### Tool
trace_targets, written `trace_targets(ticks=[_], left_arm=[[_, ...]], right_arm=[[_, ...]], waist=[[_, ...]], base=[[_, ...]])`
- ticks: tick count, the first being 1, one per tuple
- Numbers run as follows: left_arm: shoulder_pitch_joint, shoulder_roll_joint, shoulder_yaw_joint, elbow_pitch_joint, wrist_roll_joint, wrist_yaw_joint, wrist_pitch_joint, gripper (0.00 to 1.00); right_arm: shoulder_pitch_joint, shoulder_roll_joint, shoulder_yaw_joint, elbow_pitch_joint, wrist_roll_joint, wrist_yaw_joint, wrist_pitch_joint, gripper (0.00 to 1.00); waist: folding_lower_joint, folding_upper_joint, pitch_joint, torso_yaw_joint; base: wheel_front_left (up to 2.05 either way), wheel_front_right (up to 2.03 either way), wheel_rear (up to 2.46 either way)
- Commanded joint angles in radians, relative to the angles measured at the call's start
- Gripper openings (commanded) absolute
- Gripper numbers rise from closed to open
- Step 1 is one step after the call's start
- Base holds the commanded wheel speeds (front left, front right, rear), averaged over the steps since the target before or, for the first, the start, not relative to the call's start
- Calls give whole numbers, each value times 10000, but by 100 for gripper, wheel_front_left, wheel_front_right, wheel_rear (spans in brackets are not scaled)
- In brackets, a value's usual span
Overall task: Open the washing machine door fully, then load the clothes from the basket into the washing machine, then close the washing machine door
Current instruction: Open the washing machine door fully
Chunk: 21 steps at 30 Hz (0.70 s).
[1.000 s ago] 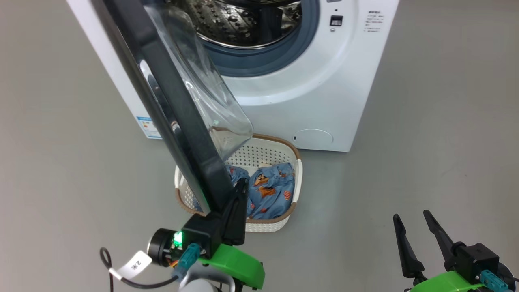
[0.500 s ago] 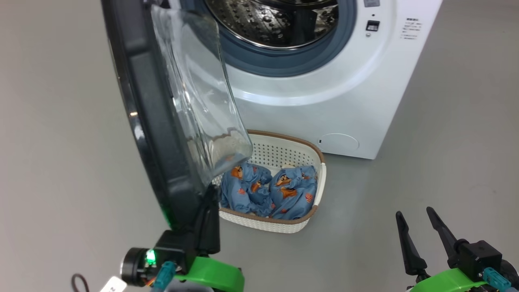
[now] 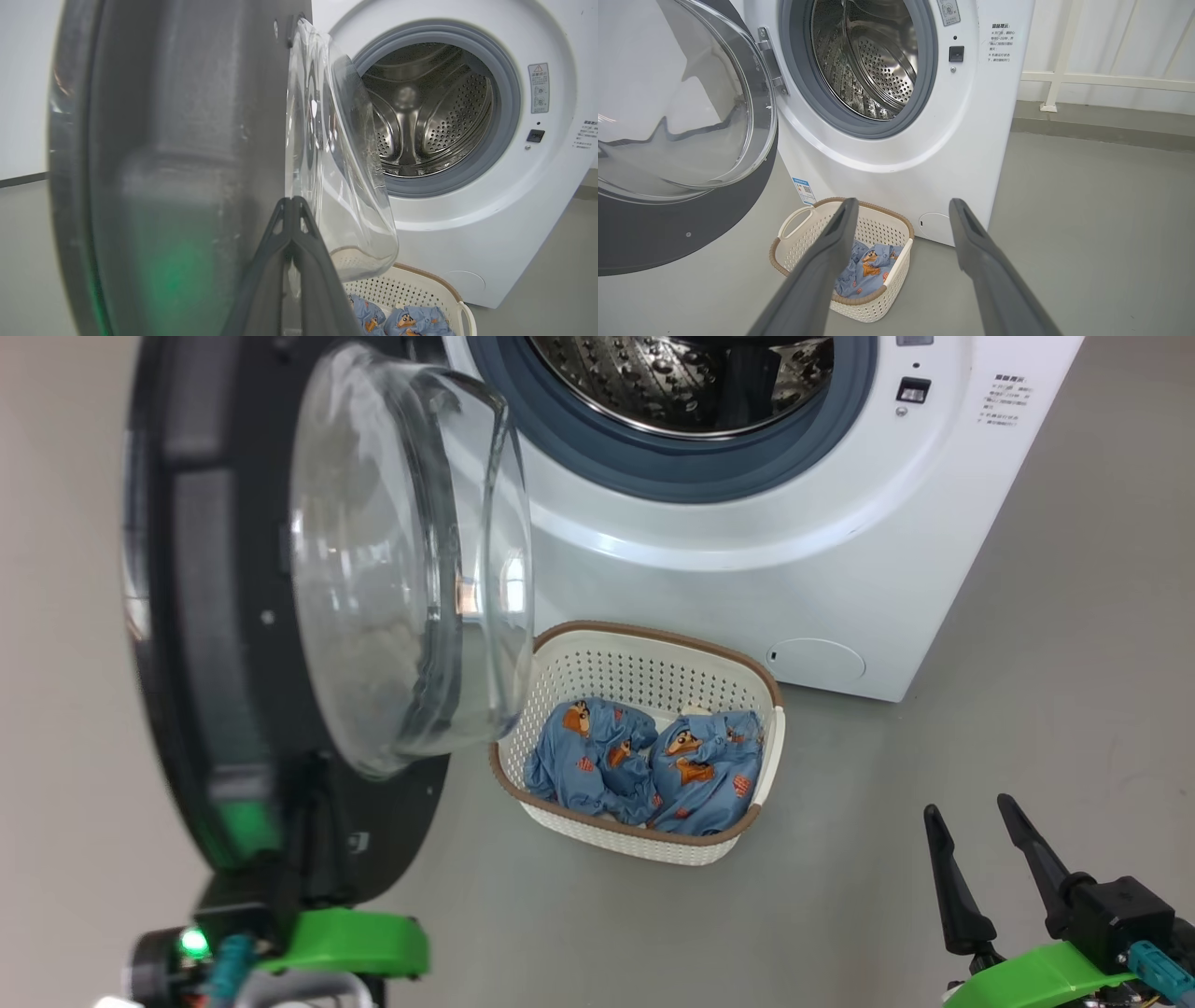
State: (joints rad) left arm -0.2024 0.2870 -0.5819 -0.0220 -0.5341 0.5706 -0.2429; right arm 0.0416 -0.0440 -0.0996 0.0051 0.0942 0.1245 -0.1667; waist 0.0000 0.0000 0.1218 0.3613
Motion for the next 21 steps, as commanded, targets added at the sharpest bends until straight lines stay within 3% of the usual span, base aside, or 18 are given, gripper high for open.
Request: trace_targets(ticks=[1,10,15,21], left_arm=[[-119,420,782,-88,-65,167,-127,0],[-127,536,2697,239,-45,-206,-185,0],[-209,436,3668,503,112,-635,-187,0],[-485,210,5240,1209,302,-1480,-188,0]], right_arm=[[-66,-87,258,-353,-101,62,34,100],[-176,-368,174,-875,-64,62,313,100],[-263,-492,135,-1127,-53,62,417,100],[-430,-603,84,-1424,-79,62,540,100]], waist=[[0,0,74,29],[0,0,684,-21],[0,0,1017,-38],[0,0,1432,-31]], base=[[0,0,0],[0,0,0],[0,0,0],[0,0,0]])
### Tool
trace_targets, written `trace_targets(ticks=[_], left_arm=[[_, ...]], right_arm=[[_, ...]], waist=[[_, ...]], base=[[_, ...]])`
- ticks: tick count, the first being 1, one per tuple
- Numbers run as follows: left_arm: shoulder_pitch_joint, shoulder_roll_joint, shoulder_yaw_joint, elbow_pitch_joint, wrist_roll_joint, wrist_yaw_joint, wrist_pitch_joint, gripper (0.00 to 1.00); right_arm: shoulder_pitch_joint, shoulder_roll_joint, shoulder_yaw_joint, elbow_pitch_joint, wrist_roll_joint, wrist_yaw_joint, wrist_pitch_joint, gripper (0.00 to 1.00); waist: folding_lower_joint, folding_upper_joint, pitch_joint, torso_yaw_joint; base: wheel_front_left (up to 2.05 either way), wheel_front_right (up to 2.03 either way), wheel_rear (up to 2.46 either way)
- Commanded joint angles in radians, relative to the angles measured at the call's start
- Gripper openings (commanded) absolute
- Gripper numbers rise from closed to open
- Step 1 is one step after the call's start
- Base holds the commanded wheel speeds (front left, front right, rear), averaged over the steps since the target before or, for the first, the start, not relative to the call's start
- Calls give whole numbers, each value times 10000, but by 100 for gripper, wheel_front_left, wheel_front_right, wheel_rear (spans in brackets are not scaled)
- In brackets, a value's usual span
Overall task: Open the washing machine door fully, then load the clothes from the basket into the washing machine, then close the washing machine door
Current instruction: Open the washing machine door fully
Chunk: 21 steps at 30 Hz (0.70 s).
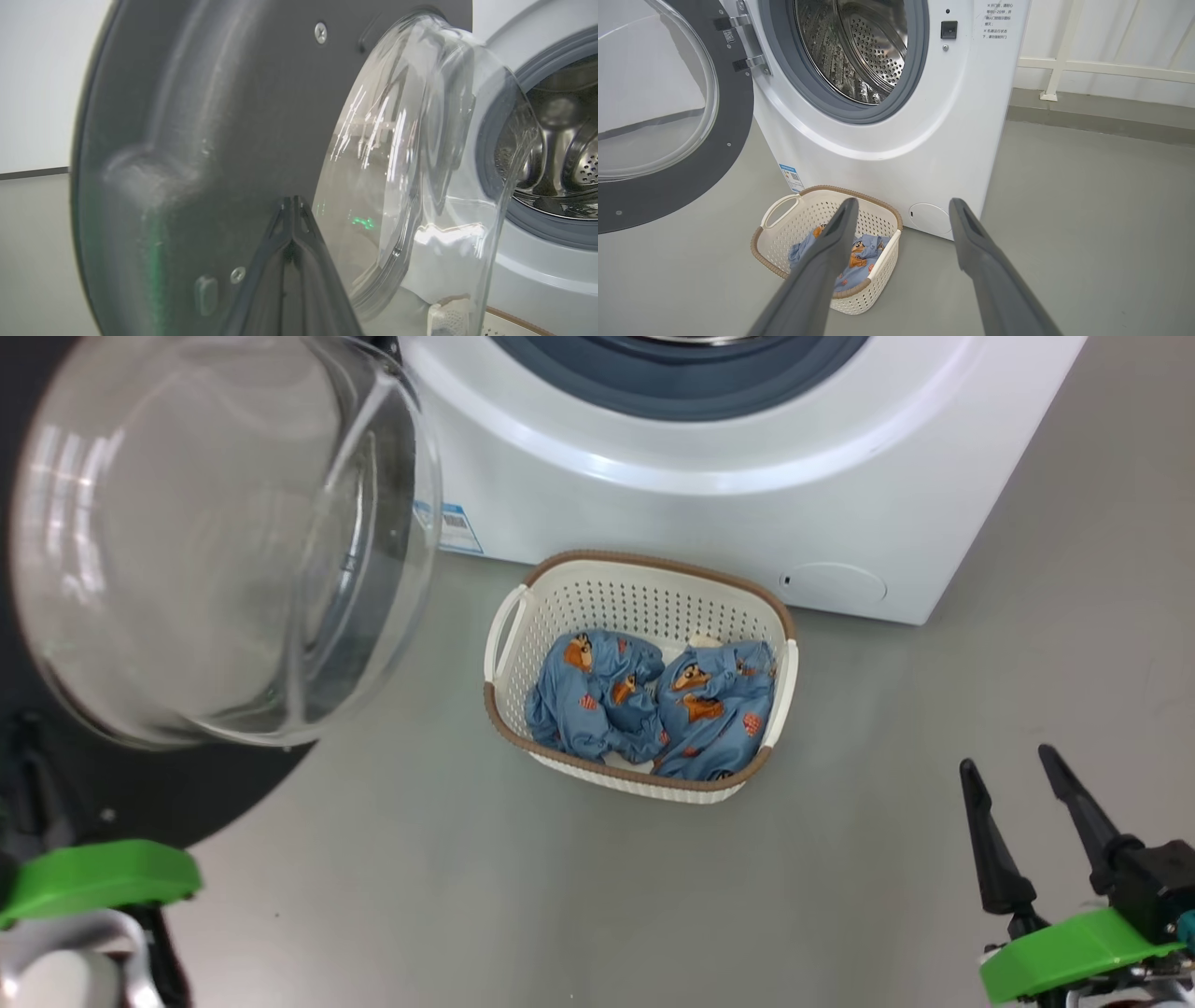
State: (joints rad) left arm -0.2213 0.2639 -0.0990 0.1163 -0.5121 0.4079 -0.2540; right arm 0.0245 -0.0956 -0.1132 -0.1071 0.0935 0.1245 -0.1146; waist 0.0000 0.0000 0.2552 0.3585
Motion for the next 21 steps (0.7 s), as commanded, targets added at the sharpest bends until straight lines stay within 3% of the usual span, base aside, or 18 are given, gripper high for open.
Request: trace_targets(ticks=[1,11,21], left_arm=[[-365,425,675,-13,126,-64,-76,0],[-1378,193,2869,1767,852,-1877,-77,0],[-2128,24,4283,2983,1884,-2921,-77,0]], right_arm=[[-281,-111,211,-327,-65,62,28,100],[-475,-225,222,-493,-72,62,119,100],[-611,-281,286,-368,-49,62,69,100]], waist=[[0,0,138,2],[0,0,437,-10],[0,0,523,-95]], base=[[0,0,0],[0,0,0],[0,0,0]])
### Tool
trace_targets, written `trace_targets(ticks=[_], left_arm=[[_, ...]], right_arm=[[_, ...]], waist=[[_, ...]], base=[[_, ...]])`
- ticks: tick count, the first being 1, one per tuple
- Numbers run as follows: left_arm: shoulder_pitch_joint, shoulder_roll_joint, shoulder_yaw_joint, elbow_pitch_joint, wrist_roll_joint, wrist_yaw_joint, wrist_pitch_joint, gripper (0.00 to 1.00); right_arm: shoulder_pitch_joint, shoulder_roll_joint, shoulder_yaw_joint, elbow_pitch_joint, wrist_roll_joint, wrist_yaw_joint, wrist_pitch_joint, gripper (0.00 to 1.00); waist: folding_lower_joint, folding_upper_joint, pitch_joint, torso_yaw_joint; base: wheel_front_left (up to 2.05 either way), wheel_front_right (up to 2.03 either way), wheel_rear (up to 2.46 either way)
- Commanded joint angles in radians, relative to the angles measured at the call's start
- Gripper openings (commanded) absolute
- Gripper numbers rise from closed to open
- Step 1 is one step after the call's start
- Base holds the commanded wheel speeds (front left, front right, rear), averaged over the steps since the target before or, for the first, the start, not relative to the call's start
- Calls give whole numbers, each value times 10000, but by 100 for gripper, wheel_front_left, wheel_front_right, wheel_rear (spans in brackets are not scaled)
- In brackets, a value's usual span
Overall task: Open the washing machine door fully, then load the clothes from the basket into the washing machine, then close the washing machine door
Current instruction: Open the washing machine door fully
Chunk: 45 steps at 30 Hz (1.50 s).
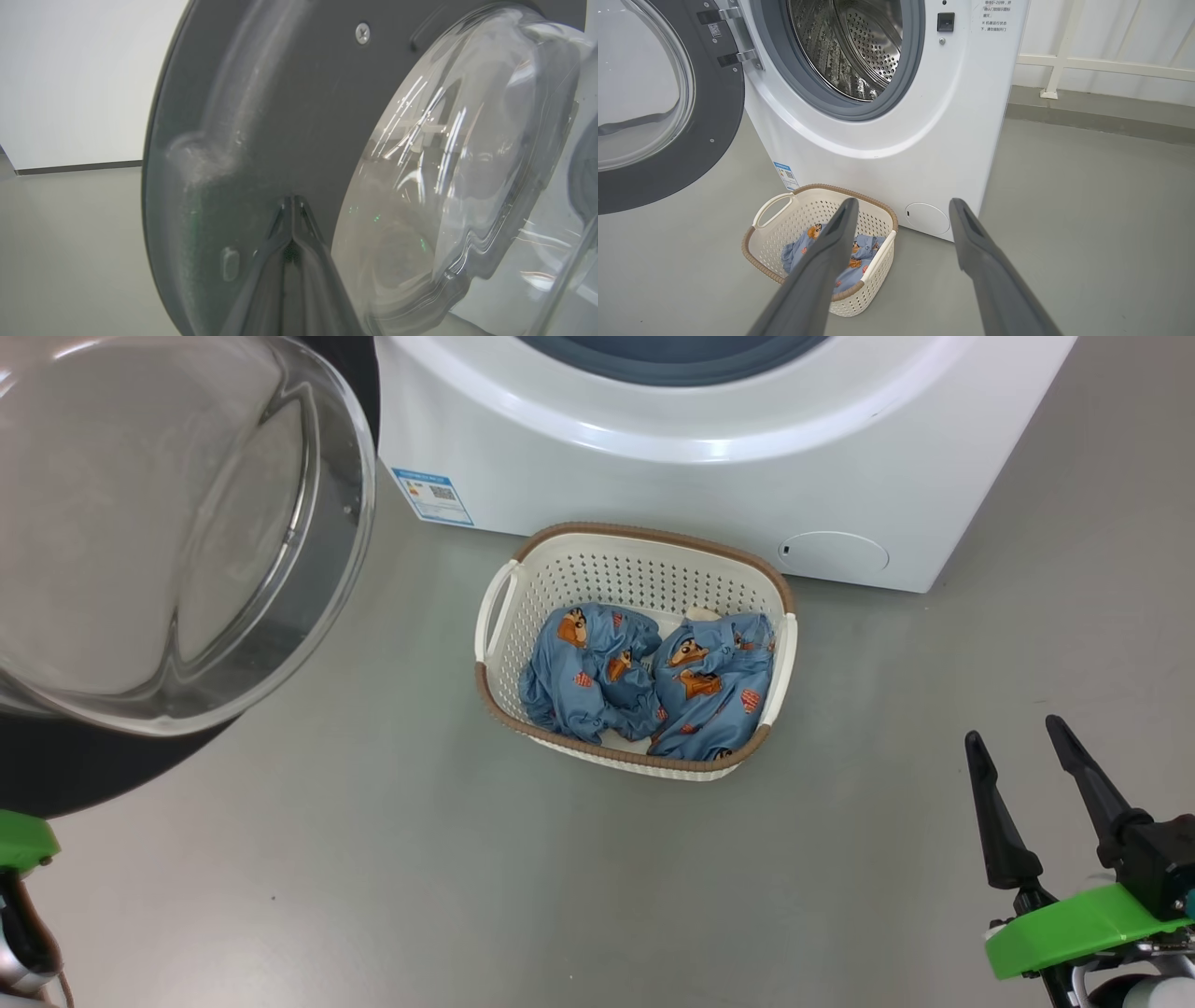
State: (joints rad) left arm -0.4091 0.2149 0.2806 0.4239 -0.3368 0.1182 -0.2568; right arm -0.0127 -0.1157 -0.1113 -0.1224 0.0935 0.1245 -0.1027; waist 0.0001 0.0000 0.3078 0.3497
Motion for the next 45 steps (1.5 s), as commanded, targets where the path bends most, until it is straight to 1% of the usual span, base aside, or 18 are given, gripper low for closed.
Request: trace_targets(ticks=[1,5,9,13,19,23,29,34,39,40,41,42,43,44,45], left_arm=[[-281,479,578,-33,227,-94,-49,0],[-222,217,918,-46,607,-309,-49,0],[43,-203,1144,-362,1002,-473,-49,0],[701,-886,1302,-1274,1502,-605,-49,0],[1538,-1310,1193,-2287,1895,-857,-49,0],[2321,-1541,687,-3060,2098,-989,-49,0],[3373,-1634,-574,-3887,2192,-1018,-49,0],[3902,-1642,-1432,-4187,2229,-1087,-49,0],[4211,-1644,-2295,-4147,2385,-1304,38,0],[4252,-1644,-2457,-4138,2400,-1317,79,4],[4282,-1644,-2611,-4100,2406,-1352,166,15],[4292,-1644,-2745,-4058,2380,-1386,241,33],[4292,-1644,-2850,-4024,2367,-1402,290,45],[4289,-1645,-2945,-3986,2357,-1424,340,68],[4281,-1645,-3038,-3955,2335,-1449,378,83]], right_arm=[[-248,-80,274,-194,-44,62,-60,100],[-255,-50,281,-132,-59,62,-93,100],[-256,-10,285,-66,-74,62,-129,100],[-228,45,279,46,-96,62,-192,100],[-102,167,316,194,-147,62,-280,100],[88,268,386,351,-159,62,-385,100],[445,438,412,541,-189,62,-478,100],[673,523,431,642,-205,62,-550,100],[865,583,460,677,-243,62,-573,100],[896,592,472,684,-246,62,-579,100],[925,600,473,676,-259,62,-584,100],[955,608,466,666,-270,62,-585,100],[983,615,463,660,-275,62,-582,100],[1005,622,466,654,-278,62,-574,100],[1023,627,478,650,-285,62,-567,100]], waist=[[0,0,-8,-15],[0,0,-68,-26],[0,0,-158,-28],[0,0,-370,-37],[0,0,-713,-112],[0,0,-1064,-225],[0,0,-1585,-491],[0,0,-1986,-812],[0,0,-2345,-1147],[0,0,-2411,-1214],[0,0,-2465,-1278],[0,0,-2519,-1330],[0,0,-2570,-1382],[0,0,-2609,-1433],[0,0,-2647,-1482]], base=[[0,0,0],[0,0,0],[0,0,0],[0,0,0],[0,0,0],[0,0,0],[0,0,0],[0,0,0],[0,0,0],[0,0,0],[0,0,0],[0,0,0],[0,0,0],[0,0,0],[0,0,0]])
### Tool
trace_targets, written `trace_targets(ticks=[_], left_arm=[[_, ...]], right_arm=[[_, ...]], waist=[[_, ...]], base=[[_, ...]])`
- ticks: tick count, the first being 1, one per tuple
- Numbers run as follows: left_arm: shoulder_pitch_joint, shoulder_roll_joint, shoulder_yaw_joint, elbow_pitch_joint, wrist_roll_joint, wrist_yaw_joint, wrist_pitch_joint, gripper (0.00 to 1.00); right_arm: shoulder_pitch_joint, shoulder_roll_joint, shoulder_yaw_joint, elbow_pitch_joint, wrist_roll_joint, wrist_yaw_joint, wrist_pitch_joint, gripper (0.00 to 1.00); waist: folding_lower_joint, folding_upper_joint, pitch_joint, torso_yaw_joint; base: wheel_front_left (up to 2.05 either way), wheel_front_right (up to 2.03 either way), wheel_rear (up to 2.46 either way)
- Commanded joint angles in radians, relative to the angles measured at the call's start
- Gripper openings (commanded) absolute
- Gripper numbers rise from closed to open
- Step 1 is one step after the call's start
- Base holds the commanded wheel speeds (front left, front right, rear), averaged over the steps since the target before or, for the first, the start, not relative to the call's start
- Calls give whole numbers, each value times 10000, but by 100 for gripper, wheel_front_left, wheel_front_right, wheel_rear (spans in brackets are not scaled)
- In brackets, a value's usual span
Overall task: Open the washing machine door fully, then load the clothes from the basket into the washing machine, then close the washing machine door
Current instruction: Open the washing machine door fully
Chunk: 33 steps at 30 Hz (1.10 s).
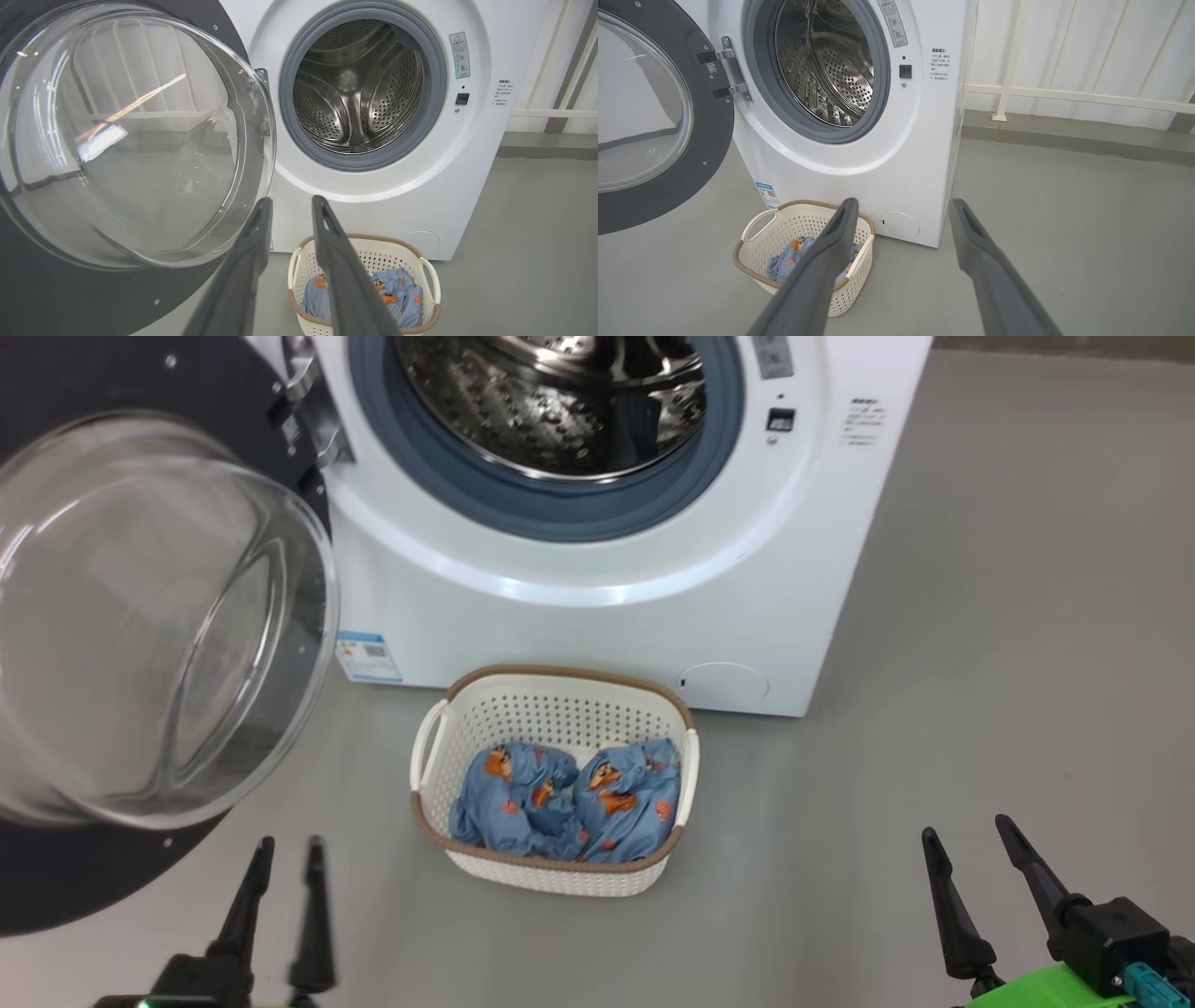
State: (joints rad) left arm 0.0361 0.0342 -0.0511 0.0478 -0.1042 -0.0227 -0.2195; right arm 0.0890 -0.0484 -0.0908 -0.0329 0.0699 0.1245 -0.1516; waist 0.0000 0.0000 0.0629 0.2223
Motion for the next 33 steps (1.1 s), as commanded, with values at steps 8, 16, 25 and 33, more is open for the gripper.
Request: trace_targets(ticks=[8,16,25,33], left_arm=[[-226,161,-212,78,-130,-22,153,100],[-223,192,-354,354,-206,8,311,100],[-345,304,-395,523,-293,15,439,100],[-402,353,-465,617,-330,65,418,100]], right_arm=[[147,-26,465,-365,-98,62,-56,100],[348,-21,575,-536,-13,62,37,100],[521,-19,527,-651,84,62,43,100],[542,-19,465,-668,136,62,41,100]], waist=[[0,0,-435,-647],[0,0,-639,-1043],[0,0,-758,-1321],[0,0,-786,-1361]], base=[[0,0,0],[0,0,0],[0,0,0],[0,0,0]])
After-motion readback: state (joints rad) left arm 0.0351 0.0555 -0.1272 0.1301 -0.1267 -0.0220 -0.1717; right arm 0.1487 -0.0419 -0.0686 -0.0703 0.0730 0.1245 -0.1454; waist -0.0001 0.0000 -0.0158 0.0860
